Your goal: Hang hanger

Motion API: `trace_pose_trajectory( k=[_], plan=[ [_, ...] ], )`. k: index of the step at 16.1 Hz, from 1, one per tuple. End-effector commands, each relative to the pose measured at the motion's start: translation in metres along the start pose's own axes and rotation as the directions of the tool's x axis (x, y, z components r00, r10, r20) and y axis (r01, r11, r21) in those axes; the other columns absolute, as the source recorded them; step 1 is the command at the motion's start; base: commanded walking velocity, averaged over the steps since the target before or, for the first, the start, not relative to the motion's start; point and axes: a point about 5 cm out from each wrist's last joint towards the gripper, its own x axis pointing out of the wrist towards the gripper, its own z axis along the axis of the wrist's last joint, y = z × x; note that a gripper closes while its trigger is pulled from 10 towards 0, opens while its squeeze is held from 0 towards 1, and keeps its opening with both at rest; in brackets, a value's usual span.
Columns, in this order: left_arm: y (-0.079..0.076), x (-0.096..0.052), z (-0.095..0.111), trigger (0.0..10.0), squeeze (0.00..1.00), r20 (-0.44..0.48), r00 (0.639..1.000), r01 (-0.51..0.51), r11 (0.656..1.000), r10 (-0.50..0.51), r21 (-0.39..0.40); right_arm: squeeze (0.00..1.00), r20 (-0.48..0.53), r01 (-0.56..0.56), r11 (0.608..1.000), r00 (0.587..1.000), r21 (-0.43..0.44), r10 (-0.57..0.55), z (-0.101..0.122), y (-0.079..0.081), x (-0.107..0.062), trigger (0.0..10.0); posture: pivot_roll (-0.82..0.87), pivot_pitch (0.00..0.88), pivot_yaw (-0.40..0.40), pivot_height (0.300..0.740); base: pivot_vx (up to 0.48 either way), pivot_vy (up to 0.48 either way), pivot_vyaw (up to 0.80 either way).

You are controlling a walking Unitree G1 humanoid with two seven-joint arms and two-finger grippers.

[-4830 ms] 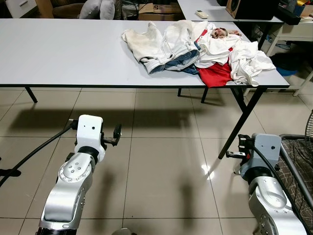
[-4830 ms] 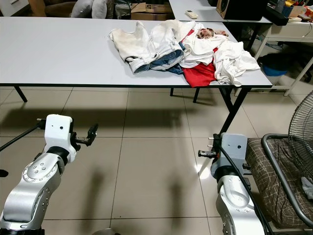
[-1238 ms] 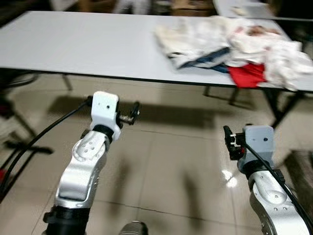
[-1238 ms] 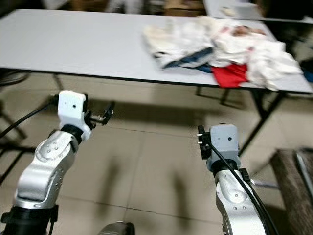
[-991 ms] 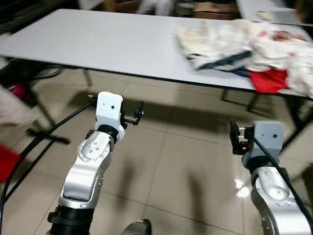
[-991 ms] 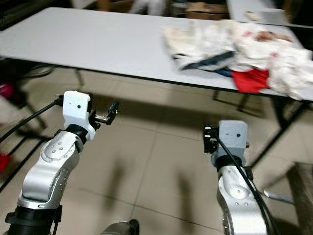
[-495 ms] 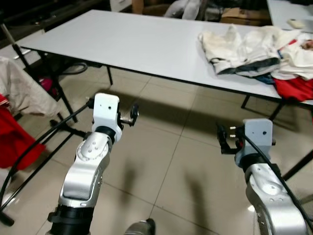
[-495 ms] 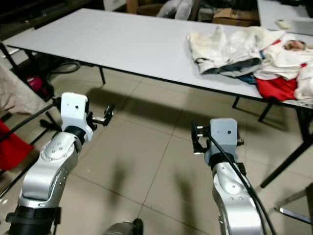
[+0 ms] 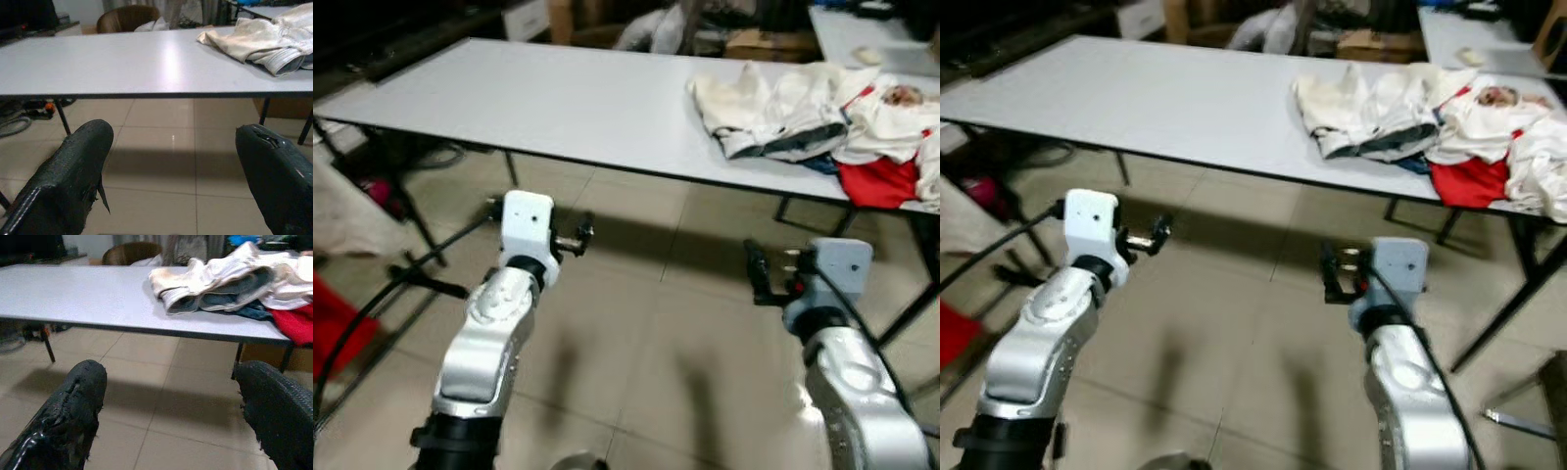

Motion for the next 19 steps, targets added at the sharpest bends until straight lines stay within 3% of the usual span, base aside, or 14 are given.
trace_pose_trajectory(
  k=[1, 3, 6, 9, 19],
  plan=[
    [0.000, 0.000, 0.002, 10.0, 1.00, 0.000, 1.000, 0.000, 1.000, 0.000, -0.006, 0.00, 0.016, 0.033, 0.999, 0.999, -0.029, -0.033, 0.004, -0.005, 0.001, 10.0, -0.03, 0.055, 0.050, 0.740, 0.319, 0.000, 0.00],
    [0.000, 0.000, 0.002, 10.0, 1.00, 0.003, 1.000, -0.010, 1.000, 0.010, -0.002, 0.00, 0.014, 0.030, 0.999, 0.999, -0.016, -0.029, 0.006, -0.007, 0.003, 10.0, -0.03, 0.055, 0.044, 0.740, 0.321, 0.000, 0.00],
    [0.000, -0.002, 0.002, 10.0, 1.00, 0.005, 1.000, -0.019, 1.000, 0.019, -0.006, 0.00, 0.009, 0.047, 0.996, 0.999, -0.072, -0.047, 0.008, -0.010, 0.007, 10.0, -0.03, 0.059, 0.016, 0.740, 0.312, 0.000, 0.00],
    [0.001, -0.011, -0.001, 10.0, 1.00, -0.002, 0.999, -0.046, 0.999, 0.046, 0.002, 0.00, 0.000, -0.089, 0.984, 0.996, -0.155, 0.090, 0.008, 0.003, 0.013, 10.0, -0.01, 0.072, -0.031, 0.740, 0.296, 0.000, 0.27],
    [0.003, -0.021, 0.006, 10.0, 1.00, 0.010, 0.999, -0.041, 0.998, 0.040, 0.043, 0.00, 0.005, -0.115, 0.990, 0.993, -0.084, 0.116, 0.005, 0.012, 0.016, 10.0, 0.04, 0.069, -0.031, 0.740, 0.291, 0.000, 0.80]
  ],
)
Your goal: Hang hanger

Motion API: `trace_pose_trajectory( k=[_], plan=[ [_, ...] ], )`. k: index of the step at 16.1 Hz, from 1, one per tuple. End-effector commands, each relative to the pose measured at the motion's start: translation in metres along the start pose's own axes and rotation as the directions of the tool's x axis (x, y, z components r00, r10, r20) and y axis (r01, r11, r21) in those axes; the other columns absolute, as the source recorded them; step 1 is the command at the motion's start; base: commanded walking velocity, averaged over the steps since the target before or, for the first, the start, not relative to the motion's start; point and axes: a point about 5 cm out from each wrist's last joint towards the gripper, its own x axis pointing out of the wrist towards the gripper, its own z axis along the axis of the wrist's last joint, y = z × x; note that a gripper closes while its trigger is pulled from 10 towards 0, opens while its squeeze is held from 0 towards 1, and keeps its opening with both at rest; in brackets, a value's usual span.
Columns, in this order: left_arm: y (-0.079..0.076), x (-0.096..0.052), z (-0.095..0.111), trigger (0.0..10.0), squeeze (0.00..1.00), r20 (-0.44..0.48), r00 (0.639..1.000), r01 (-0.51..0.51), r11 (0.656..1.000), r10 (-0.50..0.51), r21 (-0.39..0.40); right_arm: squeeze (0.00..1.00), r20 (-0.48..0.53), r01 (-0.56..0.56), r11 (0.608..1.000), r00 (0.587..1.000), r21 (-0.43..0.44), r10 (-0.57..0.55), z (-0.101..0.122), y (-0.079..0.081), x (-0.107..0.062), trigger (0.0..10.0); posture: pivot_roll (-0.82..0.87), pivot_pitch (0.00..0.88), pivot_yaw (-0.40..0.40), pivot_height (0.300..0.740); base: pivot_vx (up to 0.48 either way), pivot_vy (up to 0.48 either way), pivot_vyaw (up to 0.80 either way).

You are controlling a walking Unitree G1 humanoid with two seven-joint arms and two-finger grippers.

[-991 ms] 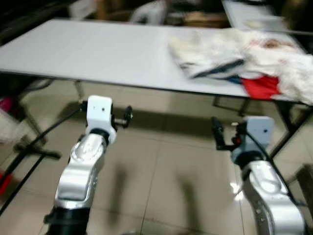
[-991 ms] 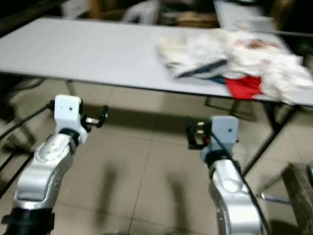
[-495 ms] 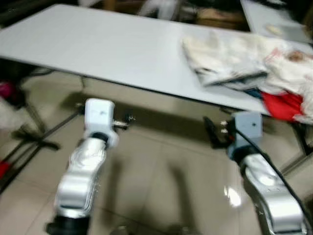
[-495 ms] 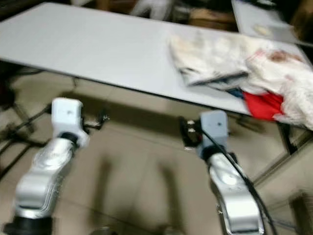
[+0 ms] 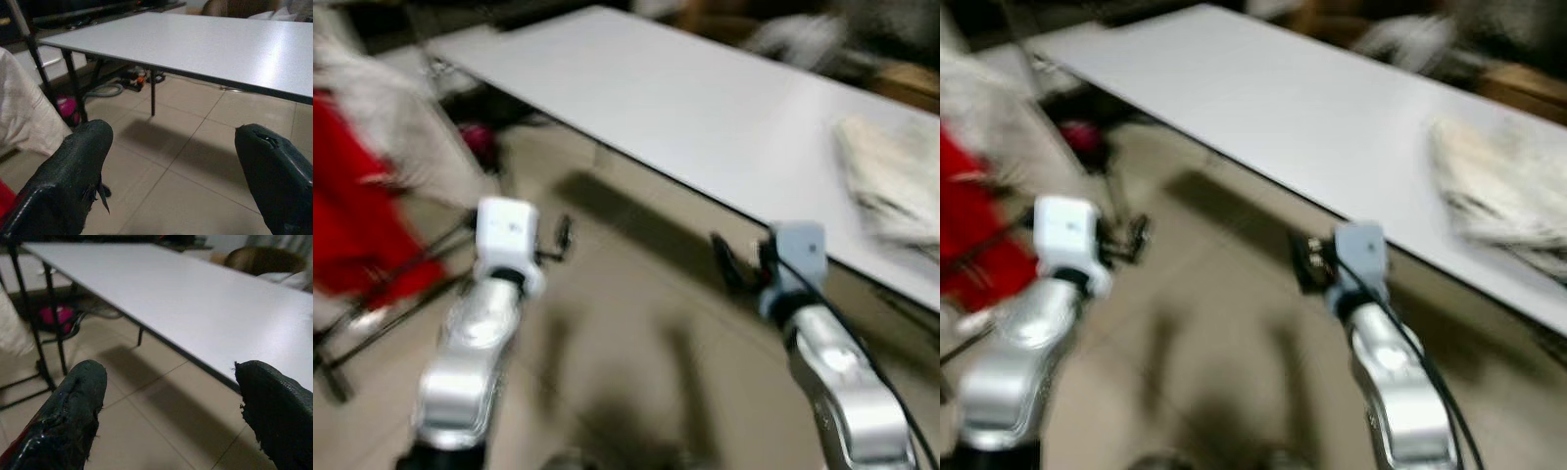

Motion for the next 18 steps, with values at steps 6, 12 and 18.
trace_pose_trajectory(
  k=[6, 12, 18],
  plan=[
    [0.005, 0.008, 0.007, 10.0, 1.00, -0.002, 1.000, -0.007, 1.000, 0.007, 0.016, 0.00, 0.021, 0.075, 0.995, 0.997, 0.066, -0.077, 0.000, -0.006, -0.001, 10.0, 0.04, 0.061, 0.007, 0.740, 0.289, 0.000, 0.00],
    [0.001, 0.016, 0.010, 10.0, 1.00, 0.003, 0.999, 0.032, 1.000, -0.032, 0.002, 0.00, -0.008, 0.129, 0.986, 0.992, 0.104, -0.129, -0.004, -0.011, -0.003, 10.0, 0.02, 0.048, 0.043, 0.740, 0.286, 0.000, 0.00],
    [0.001, 0.019, 0.011, 10.0, 1.00, 0.006, 0.999, 0.039, 0.999, -0.039, 0.008, 0.00, 0.016, 0.130, 0.988, 0.991, 0.084, -0.132, -0.002, -0.006, -0.001, 10.0, 0.03, 0.048, 0.050, 0.740, 0.284, 0.000, 0.67]
  ],
)
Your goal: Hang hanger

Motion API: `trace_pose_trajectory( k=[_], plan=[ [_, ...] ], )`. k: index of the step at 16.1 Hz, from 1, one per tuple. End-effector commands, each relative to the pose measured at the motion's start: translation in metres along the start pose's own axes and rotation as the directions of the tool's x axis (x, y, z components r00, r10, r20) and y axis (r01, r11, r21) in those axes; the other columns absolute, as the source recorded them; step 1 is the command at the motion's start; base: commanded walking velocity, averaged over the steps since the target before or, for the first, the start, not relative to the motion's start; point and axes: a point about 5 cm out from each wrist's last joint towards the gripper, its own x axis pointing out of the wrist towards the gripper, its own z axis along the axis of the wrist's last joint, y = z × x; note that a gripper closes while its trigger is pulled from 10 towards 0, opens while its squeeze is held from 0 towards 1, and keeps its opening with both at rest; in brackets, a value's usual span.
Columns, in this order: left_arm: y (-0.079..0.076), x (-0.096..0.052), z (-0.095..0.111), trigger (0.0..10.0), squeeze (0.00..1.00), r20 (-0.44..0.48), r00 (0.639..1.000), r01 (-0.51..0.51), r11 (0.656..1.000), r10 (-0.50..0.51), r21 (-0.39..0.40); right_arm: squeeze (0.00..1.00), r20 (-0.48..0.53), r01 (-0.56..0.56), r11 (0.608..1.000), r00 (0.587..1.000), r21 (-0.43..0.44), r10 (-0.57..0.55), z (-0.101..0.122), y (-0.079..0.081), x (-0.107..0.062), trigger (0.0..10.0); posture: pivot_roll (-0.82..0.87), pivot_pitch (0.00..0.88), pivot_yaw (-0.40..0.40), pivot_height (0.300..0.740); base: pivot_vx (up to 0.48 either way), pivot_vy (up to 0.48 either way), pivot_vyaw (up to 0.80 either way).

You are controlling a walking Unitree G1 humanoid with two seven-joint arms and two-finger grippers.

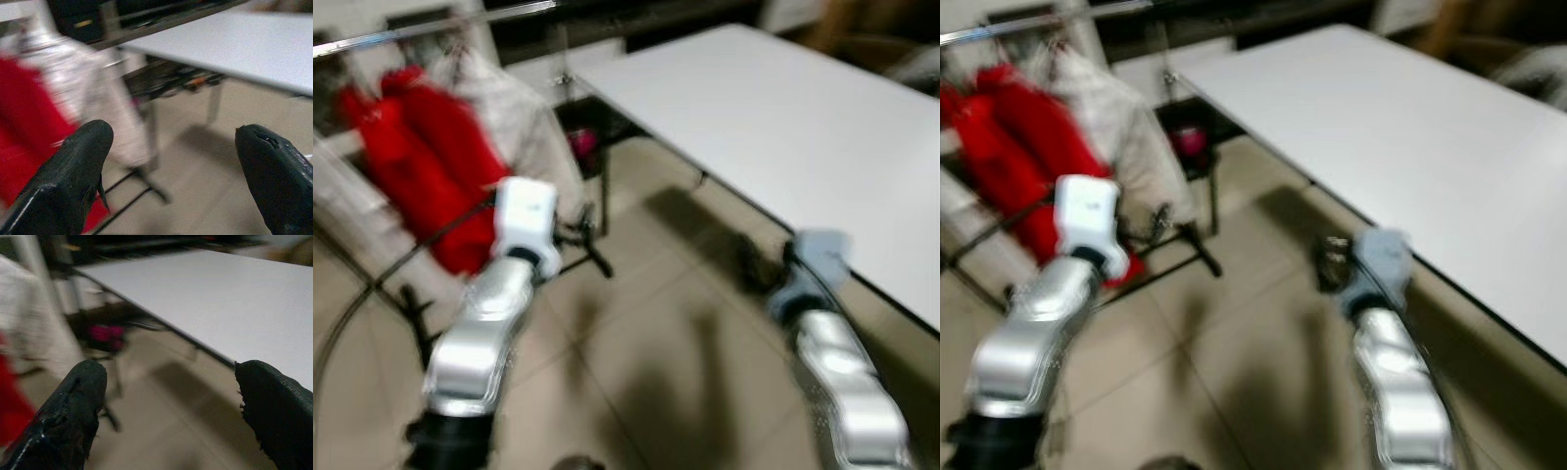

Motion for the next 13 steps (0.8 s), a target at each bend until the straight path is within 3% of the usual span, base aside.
trace_pose_trajectory(
  k=[1, 2, 5, 7, 9, 10, 13],
  plan=[
    [-0.0059, -0.0002, 0.0020, 10.0, 1.00, 0.011, 1.000, 0.021, 1.000, -0.021, -0.004, 0.00, 0.003, 0.038, 0.999, 0.999, -0.021, -0.038, -0.0007, -0.0091, -0.0004, 10.0, 0.03, 0.049, 0.050, 0.740, 0.289, 0.000, 0.80],
    [-0.0061, -0.0005, 0.0016, 10.0, 1.00, 0.010, 1.000, 0.021, 1.000, -0.021, -0.004, 0.00, 0.012, 0.059, 0.997, 0.998, -0.054, -0.058, -0.0001, -0.0106, 0.0005, 10.0, 0.03, 0.048, 0.051, 0.740, 0.285, 0.000, 0.80],
    [-0.0060, -0.0008, 0.0012, 10.0, 1.00, 0.008, 1.000, 0.022, 1.000, -0.022, -0.004, 0.00, -0.020, 0.041, 0.999, 0.999, -0.001, -0.041, -0.0010, -0.0083, 0.0007, 10.0, 0.03, 0.050, 0.051, 0.740, 0.282, 0.000, 0.74],
    [-0.0056, -0.0009, 0.0004, 10.0, 1.00, 0.005, 1.000, 0.020, 1.000, -0.020, -0.004, 0.00, -0.005, 0.091, 0.995, 0.996, -0.039, -0.091, 0.0003, -0.0117, 0.0011, 10.0, 0.03, 0.053, 0.050, 0.740, 0.287, 0.000, 0.00],
    [-0.0058, -0.0011, 0.0003, 10.0, 1.00, 0.006, 1.000, 0.020, 1.000, -0.020, -0.008, 0.00, -0.009, 0.097, 0.995, 0.995, -0.019, -0.097, 0.0004, -0.0115, 0.0011, 10.0, 0.03, 0.054, 0.047, 0.740, 0.283, 0.000, 0.00],
    [-0.0057, -0.0014, -0.0002, 10.0, 1.00, 0.005, 1.000, 0.018, 1.000, -0.018, -0.009, 0.00, 0.037, 0.093, 0.995, 0.995, -0.029, -0.092, 0.0036, -0.0109, 0.0026, 10.0, 0.03, 0.054, 0.045, 0.740, 0.285, 0.000, 0.00],
    [-0.0052, -0.0014, -0.0006, 10.0, 1.00, 0.005, 1.000, 0.018, 1.000, -0.018, -0.011, 0.00, 0.029, 0.026, 0.999, 0.999, -0.038, -0.025, 0.0041, -0.0055, 0.0016, 10.0, 0.03, 0.049, 0.045, 0.740, 0.287, 0.000, 0.00]
  ],
)
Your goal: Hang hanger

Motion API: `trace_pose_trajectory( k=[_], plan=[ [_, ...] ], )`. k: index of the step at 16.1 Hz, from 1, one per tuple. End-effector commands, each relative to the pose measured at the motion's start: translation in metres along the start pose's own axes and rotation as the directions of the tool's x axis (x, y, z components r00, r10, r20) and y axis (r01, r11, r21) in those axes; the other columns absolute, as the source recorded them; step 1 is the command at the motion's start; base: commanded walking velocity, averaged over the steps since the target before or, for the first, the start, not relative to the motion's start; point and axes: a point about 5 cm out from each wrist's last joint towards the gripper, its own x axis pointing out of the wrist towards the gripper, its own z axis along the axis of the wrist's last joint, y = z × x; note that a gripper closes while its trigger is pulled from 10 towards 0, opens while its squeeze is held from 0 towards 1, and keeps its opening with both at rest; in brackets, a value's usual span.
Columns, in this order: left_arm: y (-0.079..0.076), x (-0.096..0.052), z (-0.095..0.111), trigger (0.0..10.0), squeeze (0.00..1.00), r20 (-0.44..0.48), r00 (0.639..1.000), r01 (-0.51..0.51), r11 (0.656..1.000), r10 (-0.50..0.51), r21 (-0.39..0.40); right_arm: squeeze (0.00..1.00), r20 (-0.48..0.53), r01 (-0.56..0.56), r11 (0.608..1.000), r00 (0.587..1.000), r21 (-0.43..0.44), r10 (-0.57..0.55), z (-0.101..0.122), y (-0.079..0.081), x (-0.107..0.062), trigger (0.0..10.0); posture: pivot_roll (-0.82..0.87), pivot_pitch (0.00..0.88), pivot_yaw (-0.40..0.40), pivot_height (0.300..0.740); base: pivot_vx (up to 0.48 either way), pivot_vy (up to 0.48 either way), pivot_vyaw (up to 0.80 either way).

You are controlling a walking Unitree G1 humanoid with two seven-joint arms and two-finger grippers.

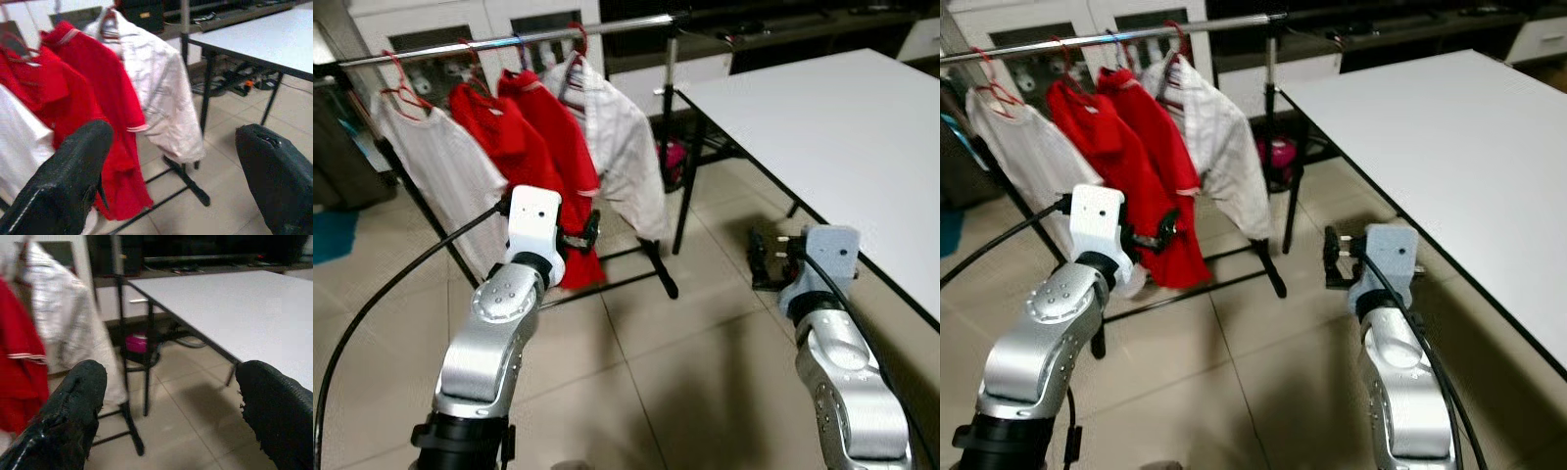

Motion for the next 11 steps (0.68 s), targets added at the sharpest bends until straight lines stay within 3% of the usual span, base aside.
trace_pose_trajectory(
  k=[1, 7, 11],
  plan=[
    [0.0084, -0.0016, 0.0014, 10.0, 1.00, 0.007, 1.000, -0.028, 1.000, 0.028, 0.011, 0.00, 0.022, -0.046, 0.999, 0.999, 0.022, 0.046, 0.0052, 0.0081, -0.0001, 10.0, 0.03, 0.046, 0.044, 0.740, 0.285, 0.000, 0.80],
    [0.0070, 0.0017, 0.0036, 10.0, 1.00, 0.022, 0.999, -0.034, 0.999, 0.034, 0.005, 0.00, 0.043, -0.050, 0.999, 0.998, 0.013, 0.050, 0.0072, 0.0088, 0.0028, 10.0, 0.03, 0.027, 0.040, 0.740, 0.285, 0.000, 0.80],
    [0.0069, 0.0018, 0.0049, 10.0, 1.00, 0.032, 0.999, -0.036, 0.999, 0.035, 0.008, 0.00, 0.036, -0.032, 0.999, 0.999, 0.015, 0.032, 0.0034, 0.0109, 0.0029, 10.0, 0.03, 0.023, 0.044, 0.740, 0.285, 0.000, 0.00]
  ],
)
